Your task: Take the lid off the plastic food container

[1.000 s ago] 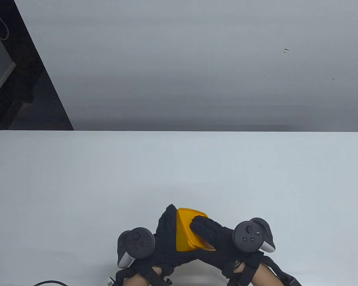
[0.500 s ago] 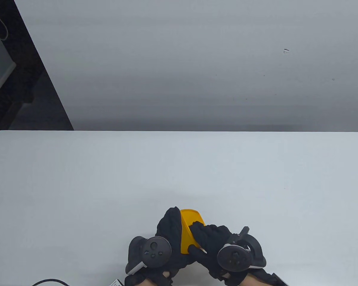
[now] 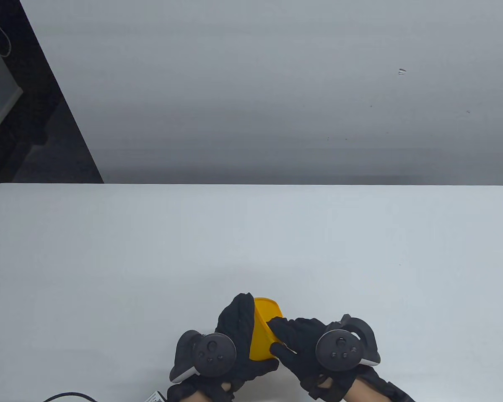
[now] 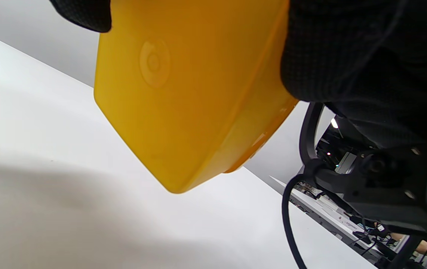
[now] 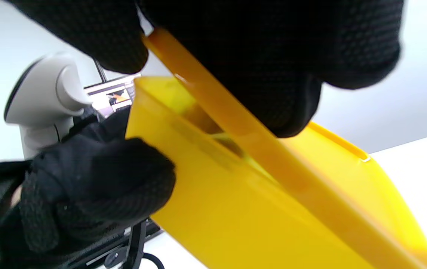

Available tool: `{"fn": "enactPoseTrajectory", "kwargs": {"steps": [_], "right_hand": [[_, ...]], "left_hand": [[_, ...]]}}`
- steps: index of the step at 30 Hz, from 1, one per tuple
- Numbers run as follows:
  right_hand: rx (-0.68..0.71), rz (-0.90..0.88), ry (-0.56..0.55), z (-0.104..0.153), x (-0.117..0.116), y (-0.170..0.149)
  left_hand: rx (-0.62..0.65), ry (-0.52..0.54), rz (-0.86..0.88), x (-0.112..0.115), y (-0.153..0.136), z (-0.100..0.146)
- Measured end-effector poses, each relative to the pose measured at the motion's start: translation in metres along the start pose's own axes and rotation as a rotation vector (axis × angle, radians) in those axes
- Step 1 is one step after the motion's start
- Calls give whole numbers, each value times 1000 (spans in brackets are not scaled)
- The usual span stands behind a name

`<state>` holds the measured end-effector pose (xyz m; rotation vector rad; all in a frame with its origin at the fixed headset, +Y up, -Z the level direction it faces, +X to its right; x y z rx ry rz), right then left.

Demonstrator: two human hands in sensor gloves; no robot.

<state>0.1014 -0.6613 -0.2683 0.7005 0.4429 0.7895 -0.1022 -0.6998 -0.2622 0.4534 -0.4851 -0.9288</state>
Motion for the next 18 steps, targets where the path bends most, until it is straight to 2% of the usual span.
{"fn": "enactPoseTrajectory", "kwargs": {"steps": [2,7,11,16,18], "right_hand": [[-11,-9,-20,1,4,-3],[-75,115,-143,6,26,-17],[-211,223,-226,16,49,-45],[-480,130,-264,33,63,-96],[-547,117,-271,39,64,-110]], "left_hand": [[-4,4,12,-2,0,0],[-2,-41,-31,2,-3,1],[9,-44,-49,4,0,0],[1,-23,-37,2,-3,2],[-8,-20,-28,1,-6,2]]}}
Point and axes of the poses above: the tracker on the back of each hand, its own y axis roughly to the thumb side, its own z axis roughly from the fingertips to the wrist, x = y × z, the point moved 1 cm from there along -z, roughly from the wrist to the fingertips, and after that the axes turned 2 degrees about -y, right-handed, at the moved point
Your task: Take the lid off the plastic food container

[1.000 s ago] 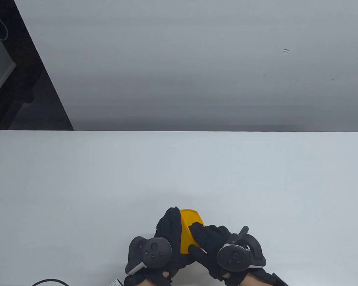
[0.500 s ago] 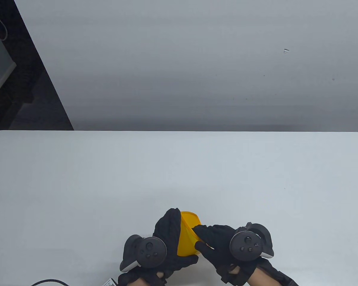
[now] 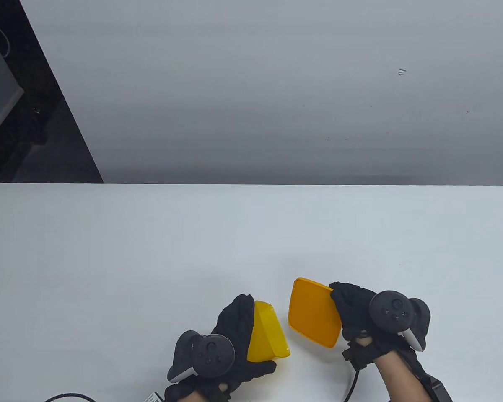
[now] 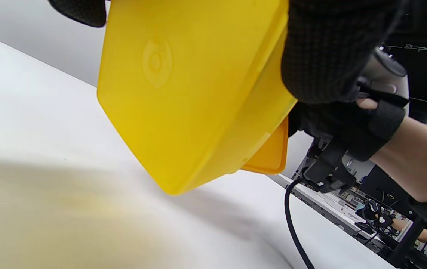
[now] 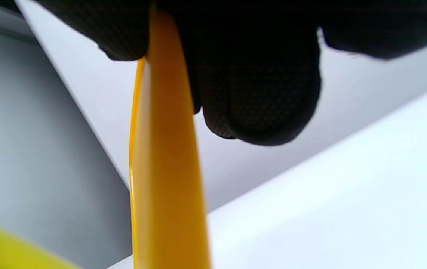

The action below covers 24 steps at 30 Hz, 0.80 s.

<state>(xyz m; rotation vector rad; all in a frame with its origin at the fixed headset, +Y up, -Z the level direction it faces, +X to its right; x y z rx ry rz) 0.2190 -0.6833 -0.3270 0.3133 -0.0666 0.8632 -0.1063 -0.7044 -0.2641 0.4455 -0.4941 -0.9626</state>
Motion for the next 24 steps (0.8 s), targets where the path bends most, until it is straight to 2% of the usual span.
{"fn": "enactPoseTrajectory", "kwargs": {"steps": [6,12,18,24], "right_hand": [[-278,10,119,-8,-15,-55],[-479,91,173,-7,-22,-90],[-576,193,249,-7,-28,-106],[-586,294,233,-9,-31,-103]], "left_hand": [[-21,-2,14,0,-6,-1],[-25,3,17,-1,-6,-1],[-31,-5,12,-1,-6,-1],[-41,-14,14,-1,-6,-2]]}}
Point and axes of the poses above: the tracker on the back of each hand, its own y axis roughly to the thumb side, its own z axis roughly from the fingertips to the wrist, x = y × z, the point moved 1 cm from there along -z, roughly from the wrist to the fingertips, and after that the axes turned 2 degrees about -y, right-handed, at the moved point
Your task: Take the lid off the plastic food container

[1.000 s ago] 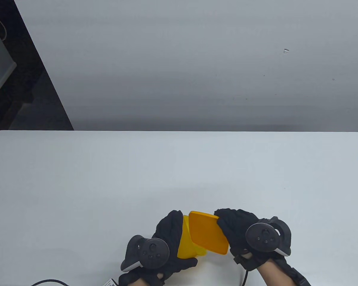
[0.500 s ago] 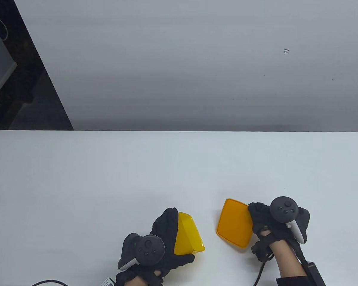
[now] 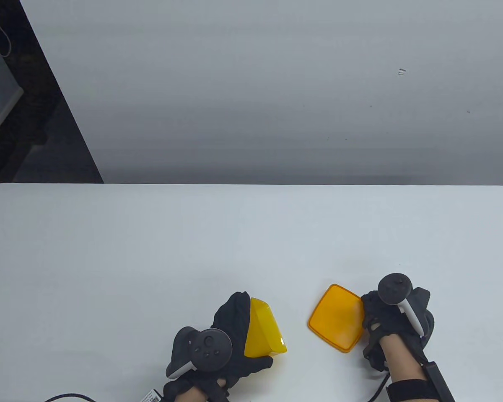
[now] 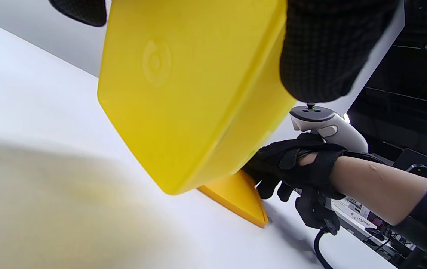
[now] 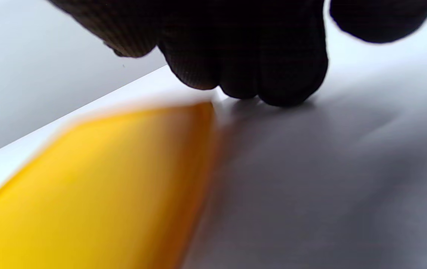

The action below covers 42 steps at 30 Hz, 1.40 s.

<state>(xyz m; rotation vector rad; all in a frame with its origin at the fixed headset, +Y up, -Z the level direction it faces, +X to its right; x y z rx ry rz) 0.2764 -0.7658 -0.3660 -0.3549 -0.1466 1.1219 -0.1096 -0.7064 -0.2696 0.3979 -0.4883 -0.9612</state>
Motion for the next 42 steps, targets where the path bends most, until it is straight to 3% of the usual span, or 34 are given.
{"fn": "enactPoseTrajectory", "kwargs": {"steps": [4,8,12,19,26,33,42], "right_hand": [[58,-11,-29,7,3,8],[215,-71,-81,23,11,24],[404,-131,-81,45,17,50],[578,-91,-80,71,16,78],[598,-72,-23,72,7,82],[592,-72,8,71,4,81],[602,-57,31,72,0,84]], "left_hand": [[-12,20,25,-3,-4,0],[1,96,71,-9,-14,-1],[-64,163,91,-15,-34,0],[-143,191,141,-14,-56,2],[-215,117,88,4,-73,-7],[-261,82,75,7,-80,-6],[-328,-69,53,23,-94,-8]]}}
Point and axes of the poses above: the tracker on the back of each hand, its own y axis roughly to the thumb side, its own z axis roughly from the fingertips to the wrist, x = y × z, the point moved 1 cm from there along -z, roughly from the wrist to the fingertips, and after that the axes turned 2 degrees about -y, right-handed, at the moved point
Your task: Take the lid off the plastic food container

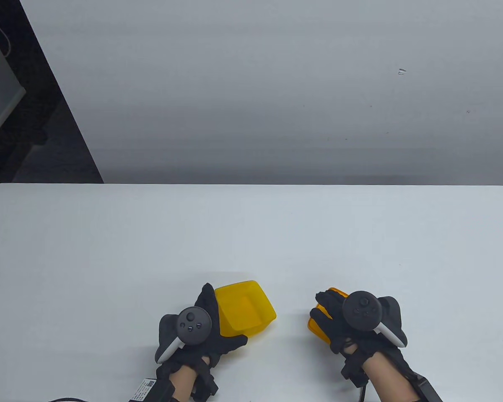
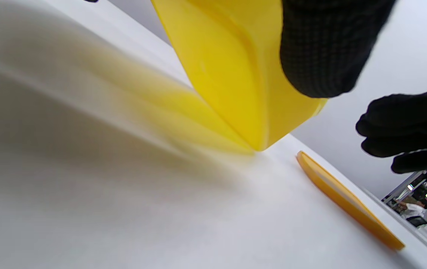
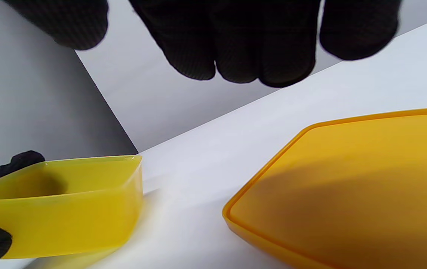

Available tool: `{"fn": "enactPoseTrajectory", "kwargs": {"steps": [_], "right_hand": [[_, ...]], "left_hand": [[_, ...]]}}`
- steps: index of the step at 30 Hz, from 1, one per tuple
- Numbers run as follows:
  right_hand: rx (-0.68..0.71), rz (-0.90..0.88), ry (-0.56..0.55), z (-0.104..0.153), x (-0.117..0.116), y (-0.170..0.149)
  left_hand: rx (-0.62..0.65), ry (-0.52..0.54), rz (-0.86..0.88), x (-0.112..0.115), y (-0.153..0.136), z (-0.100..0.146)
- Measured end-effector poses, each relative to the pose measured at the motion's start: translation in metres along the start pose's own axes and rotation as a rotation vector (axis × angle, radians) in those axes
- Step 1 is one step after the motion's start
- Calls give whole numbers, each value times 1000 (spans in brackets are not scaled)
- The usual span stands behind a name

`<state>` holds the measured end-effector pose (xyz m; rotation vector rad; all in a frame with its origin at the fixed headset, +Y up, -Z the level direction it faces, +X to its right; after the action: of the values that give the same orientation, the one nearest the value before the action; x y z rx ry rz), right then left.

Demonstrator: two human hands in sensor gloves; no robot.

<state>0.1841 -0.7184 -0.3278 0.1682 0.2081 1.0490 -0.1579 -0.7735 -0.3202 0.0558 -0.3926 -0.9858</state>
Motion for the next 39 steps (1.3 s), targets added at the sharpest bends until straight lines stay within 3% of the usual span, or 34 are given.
{"fn": "enactPoseTrajectory", "kwargs": {"steps": [6,9,12,17,22,28,39], "right_hand": [[0,0,14,1,0,1],[12,3,16,1,0,3],[35,-4,-3,2,3,7],[134,43,-106,7,14,23],[244,145,-189,15,17,43],[317,307,-141,19,3,58],[281,338,-82,14,-6,49]], "left_hand": [[-43,-110,-95,5,-1,-2],[-30,-107,-156,3,4,0],[-3,-34,-163,-6,12,4],[84,175,-207,-29,39,19],[167,267,-254,-37,63,33],[248,197,-400,-29,85,41],[302,160,-501,-18,98,44]]}}
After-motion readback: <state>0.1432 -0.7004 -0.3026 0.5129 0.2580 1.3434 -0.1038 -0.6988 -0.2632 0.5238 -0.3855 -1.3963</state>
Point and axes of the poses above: the tracker on the back of each hand, its own y axis roughly to the thumb side, its own z axis roughly from the fingertips to the wrist, x = y × z, the point moved 1 cm from there along -z, roughly from the wrist to the fingertips, and after that the axes turned 2 degrees about -y, right-handed, at the moved point
